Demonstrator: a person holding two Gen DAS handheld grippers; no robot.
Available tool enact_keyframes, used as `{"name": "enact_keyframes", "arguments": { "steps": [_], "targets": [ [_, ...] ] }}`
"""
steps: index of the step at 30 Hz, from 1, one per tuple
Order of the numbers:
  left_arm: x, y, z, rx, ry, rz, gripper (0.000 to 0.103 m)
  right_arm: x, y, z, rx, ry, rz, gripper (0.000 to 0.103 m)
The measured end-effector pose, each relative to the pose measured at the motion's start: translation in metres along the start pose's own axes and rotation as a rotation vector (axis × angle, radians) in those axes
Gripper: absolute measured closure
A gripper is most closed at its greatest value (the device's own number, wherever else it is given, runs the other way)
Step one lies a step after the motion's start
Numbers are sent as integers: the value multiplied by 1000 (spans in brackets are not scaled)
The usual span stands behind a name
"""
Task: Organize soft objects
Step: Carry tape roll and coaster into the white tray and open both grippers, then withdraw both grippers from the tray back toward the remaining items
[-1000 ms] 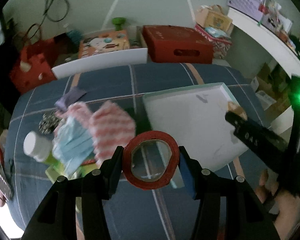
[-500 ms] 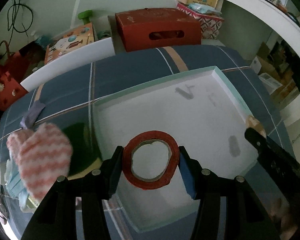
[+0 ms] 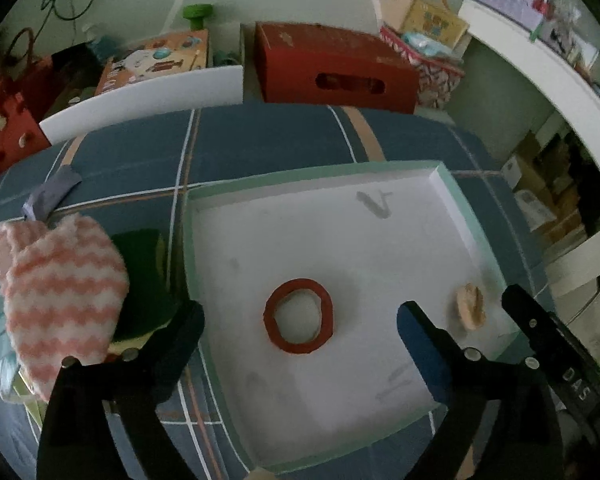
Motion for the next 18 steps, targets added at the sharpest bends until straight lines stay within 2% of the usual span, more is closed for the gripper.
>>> {"name": "enact_keyframes", "arguments": {
  "steps": [4,7,11,13,16,18],
  "targets": [
    [-23,9,5,-34,-60,-30,4,-9,5,4,-8,-14,-6,6],
    [-42,25,8,-70,-109,-36,4,-13,23,3,-51,-12,9,5],
    [-63,61,9,-98,-157,45,4,-15,57,-9,-72,39,94,5],
    [-72,75,6,-106,-159,68,4,-17,67,-14,-87,49,101,5],
    [-81,87,3,-145,-160,41,4,-27,80,-16,-128,37,96,5],
    [-88,92,5,-172,-189,28,4,-34,93,-16,-148,27,124,5]
  ]
}}
Point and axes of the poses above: each gripper's, at about its wrist camera, not at the fingertips, and x roughly the way its jaws point, y to its left, z to its top, the point moved 10 cm from there along x, roughly the way its jaws point, and after that the axes turned 14 degrees about -y, right-handed, at the moved point
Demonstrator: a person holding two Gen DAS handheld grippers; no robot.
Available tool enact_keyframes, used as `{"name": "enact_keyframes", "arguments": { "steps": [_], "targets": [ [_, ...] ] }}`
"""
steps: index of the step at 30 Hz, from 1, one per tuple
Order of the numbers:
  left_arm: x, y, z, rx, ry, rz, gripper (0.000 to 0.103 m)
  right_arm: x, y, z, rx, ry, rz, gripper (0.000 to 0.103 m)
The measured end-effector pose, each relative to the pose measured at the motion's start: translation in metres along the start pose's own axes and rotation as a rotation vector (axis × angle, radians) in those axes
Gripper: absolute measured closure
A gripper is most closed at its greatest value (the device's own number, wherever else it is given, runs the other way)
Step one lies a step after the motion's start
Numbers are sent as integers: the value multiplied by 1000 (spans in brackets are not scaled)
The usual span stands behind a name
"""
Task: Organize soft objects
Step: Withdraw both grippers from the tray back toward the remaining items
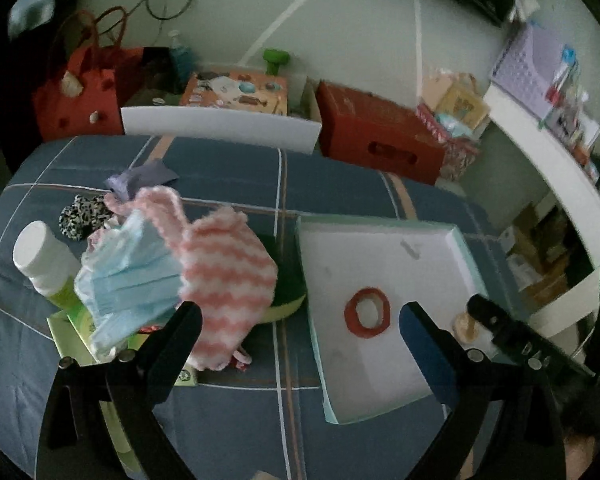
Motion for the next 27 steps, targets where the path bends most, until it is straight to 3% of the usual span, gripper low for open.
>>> {"name": "enact_keyframes", "arguments": {
  "steps": [4,12,21,27],
  "targets": [
    [-12,17,9,-19,-61,16,4,-4,24,-6,-31,12,61,5],
    [-21,67,1,-28,-54,116,4,-3,55,-18,-127,28,41,5],
    [-54,155,6,-171,-121,257,4,-13,115,-35,-196,19,184,5],
    [-58,197,-18,-236,-64,341,4,-9,140,-60,-226,77,236,5]
  ]
}}
Point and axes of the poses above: each gripper's, at about its wrist camera, not at the fingertips, and x roughly the way its jaws point, y to its left, z to its top, the point moved 10 cm from there along x, roughly the way its jaws point, and after that the axes turned 14 degrees about -y, right-handed, at the moved point
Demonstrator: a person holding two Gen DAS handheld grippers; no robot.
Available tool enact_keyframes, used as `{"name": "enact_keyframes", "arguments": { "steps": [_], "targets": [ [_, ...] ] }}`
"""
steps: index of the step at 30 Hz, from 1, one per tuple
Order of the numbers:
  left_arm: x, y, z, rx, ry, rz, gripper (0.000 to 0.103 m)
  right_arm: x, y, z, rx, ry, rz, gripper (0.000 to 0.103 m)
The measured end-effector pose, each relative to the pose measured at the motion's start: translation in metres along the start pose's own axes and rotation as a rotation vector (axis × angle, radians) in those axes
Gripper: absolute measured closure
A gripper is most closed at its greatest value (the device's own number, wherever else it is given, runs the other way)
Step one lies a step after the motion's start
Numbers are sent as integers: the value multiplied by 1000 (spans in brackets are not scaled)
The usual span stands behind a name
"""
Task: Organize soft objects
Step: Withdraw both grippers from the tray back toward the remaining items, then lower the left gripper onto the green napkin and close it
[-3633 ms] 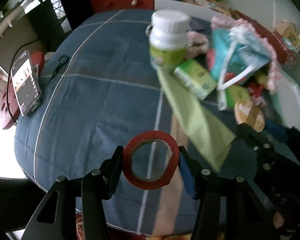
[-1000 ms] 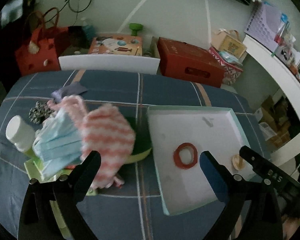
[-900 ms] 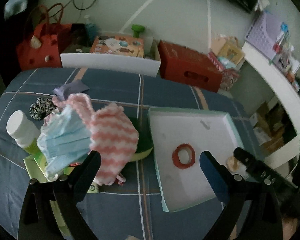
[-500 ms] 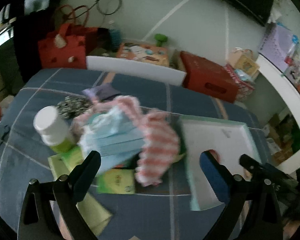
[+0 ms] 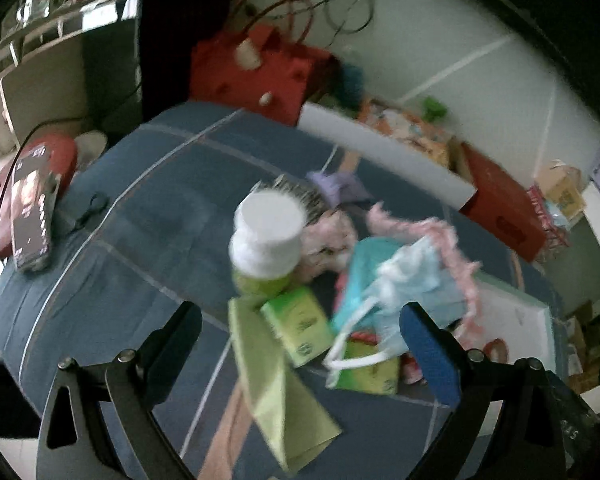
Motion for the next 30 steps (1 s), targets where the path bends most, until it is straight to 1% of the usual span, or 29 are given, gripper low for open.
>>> {"name": "enact_keyframes", "arguments": {
  "steps": [5,6,7,10,14,18,21,25,27,30],
  "targets": [
    [19,17,-37,-23,139,16,4,9,13,-19,-17,60,24,5],
    [24,19,-43,-24,160,26,4,11,16,-23,-20,72,27,5],
    [29,23,-53,-11,189,53,4,12,17,-27,-22,81,31,5],
    [38,28,-74,36,248,95,4,17,25,-38,-30,114,51,5],
    [46,27,-93,56,297,102,4,21,30,-47,-49,135,52,5],
    [54,28,-109,75,335,124,4,23,31,-59,-51,170,54,5],
    [59,29,-118,97,344,145,4,25,33,-67,-62,189,54,5],
    [68,25,-114,121,325,156,3,26,36,-70,-78,196,58,5],
    [71,20,-111,122,329,152,0,27,37,-70,-80,197,58,5],
    [77,12,-111,135,328,155,0,27,37,-67,-74,196,56,5]
  ]
}}
Point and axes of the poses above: each gripper's, at about its wrist camera, not at the fingertips, and x roughly the way its jaws point, y to its left, z to its top, the point moved 10 cm from there along x, roughly the way its jaws point, and after that the axes turned 14 degrees about -y, right-handed, at the moved point
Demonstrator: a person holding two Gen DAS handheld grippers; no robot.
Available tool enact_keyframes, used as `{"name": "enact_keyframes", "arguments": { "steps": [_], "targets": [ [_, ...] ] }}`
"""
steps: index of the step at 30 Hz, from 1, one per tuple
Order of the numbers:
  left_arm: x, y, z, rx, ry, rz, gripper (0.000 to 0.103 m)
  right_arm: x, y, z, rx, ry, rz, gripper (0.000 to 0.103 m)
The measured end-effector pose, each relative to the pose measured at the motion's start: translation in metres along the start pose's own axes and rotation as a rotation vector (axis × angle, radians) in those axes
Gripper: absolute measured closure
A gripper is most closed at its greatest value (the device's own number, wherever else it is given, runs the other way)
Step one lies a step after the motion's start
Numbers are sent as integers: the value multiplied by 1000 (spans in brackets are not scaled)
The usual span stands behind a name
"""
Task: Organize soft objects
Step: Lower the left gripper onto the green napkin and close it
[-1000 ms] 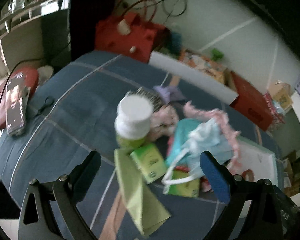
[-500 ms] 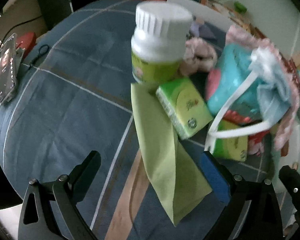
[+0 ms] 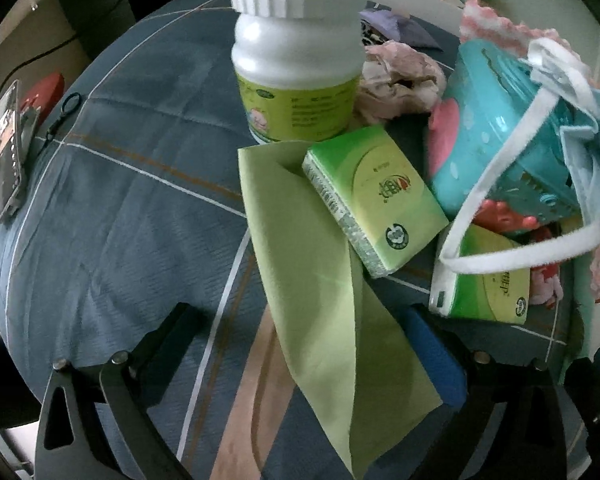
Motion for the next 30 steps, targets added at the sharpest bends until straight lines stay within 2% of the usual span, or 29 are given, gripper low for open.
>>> {"name": "enact_keyframes", "arguments": {
  "steps": [13,19,26,30],
  "targets": [
    [16,-43,13,96,-28,25,0,-7,-2,6,2,-13,-4,5],
    [17,-51,13,72,-16,19,0,-8,-5,7,15,-19,-3,5],
    [13,-62,7,93,1,12,0,-9,-7,9,22,-23,-5,5],
    [12,-64,6,99,6,-19,11,-9,-7,9,20,-23,-4,5]
  ]
}}
Point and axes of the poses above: each gripper's, at about its wrist camera, not at the fingertips, and x roughly the way its jaws point, y to its left, z to its top, the point moved 10 cm from there along x, roughly the way its jaws point, and after that the axes turned 14 degrees about -y, right-handed, at the moved point
